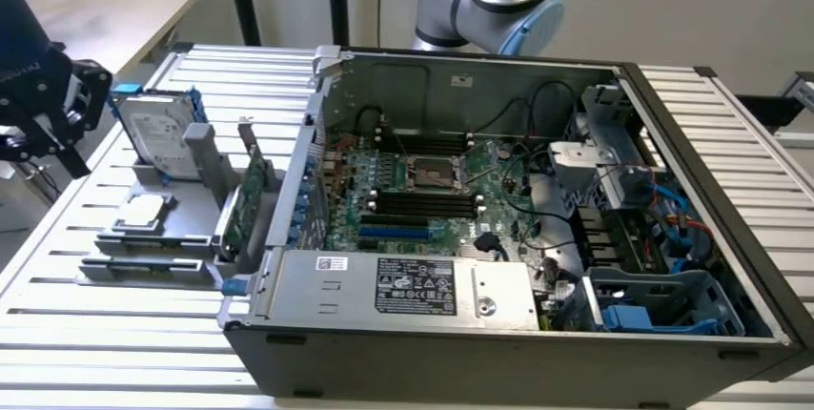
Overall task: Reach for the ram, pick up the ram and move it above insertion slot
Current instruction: 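Pick up the ram and move it above insertion slot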
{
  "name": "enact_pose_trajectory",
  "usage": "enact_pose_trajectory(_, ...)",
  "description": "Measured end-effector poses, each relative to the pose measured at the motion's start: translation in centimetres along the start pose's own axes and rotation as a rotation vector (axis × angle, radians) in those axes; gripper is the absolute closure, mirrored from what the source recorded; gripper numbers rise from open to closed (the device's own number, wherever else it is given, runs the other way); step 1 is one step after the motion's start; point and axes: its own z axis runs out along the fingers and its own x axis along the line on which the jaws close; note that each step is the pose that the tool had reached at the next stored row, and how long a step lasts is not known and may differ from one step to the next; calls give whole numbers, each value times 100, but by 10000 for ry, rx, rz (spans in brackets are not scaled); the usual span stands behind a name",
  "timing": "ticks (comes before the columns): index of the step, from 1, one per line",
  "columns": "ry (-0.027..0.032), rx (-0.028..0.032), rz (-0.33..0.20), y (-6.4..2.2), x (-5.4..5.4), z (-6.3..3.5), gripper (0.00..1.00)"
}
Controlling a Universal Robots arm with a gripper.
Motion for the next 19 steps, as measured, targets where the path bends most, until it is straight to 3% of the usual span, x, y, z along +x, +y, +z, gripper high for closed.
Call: enact_pose_trajectory(19,127,11,-3458,-2,0,59,89)
